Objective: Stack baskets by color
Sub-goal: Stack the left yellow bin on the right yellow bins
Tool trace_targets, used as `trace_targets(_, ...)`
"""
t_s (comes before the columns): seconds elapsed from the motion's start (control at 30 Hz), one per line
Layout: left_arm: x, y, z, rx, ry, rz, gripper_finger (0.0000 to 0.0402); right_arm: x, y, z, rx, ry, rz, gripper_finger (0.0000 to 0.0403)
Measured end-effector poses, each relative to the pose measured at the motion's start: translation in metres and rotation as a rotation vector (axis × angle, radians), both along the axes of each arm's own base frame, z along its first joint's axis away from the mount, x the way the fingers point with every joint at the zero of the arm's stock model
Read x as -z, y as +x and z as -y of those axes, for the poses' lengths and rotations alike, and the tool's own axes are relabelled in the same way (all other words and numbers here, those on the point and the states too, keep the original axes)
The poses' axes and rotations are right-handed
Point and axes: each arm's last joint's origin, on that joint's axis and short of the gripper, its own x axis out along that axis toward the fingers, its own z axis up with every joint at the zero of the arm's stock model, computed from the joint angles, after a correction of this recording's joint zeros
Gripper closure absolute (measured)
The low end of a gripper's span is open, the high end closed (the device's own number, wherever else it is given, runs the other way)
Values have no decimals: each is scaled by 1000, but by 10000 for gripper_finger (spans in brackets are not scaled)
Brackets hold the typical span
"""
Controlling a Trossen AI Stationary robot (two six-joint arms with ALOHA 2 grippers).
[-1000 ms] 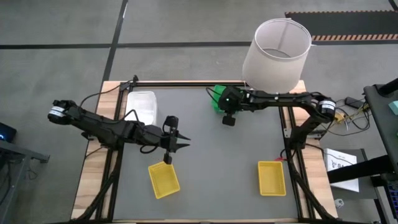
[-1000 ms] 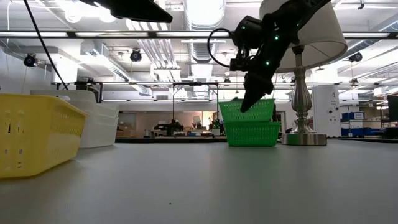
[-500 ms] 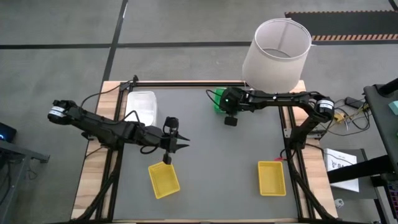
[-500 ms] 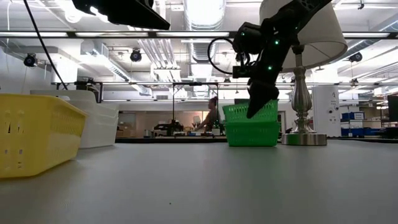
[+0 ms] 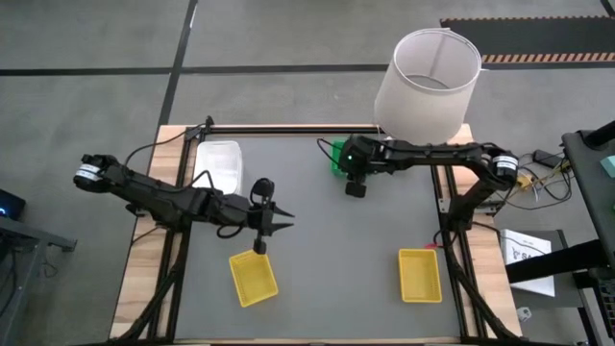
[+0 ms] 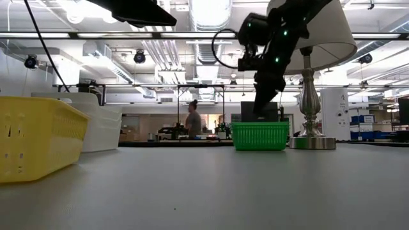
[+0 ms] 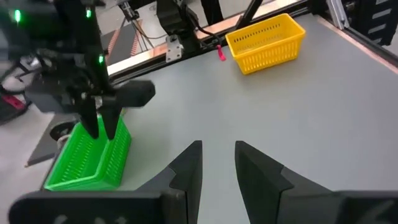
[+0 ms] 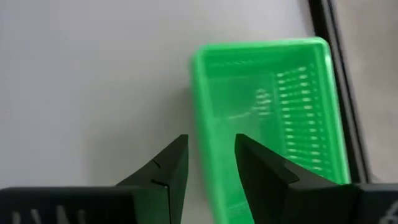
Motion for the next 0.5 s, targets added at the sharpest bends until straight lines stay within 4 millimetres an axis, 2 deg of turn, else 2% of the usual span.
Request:
trace_targets(0.17, 2, -1, 2, 0, -18, -6, 323, -10, 6, -36, -30, 32, 55, 288)
trace_targets(0.5, 4, -1, 2, 3, -16, -11, 323, -17, 15, -140, -134, 164, 178, 315)
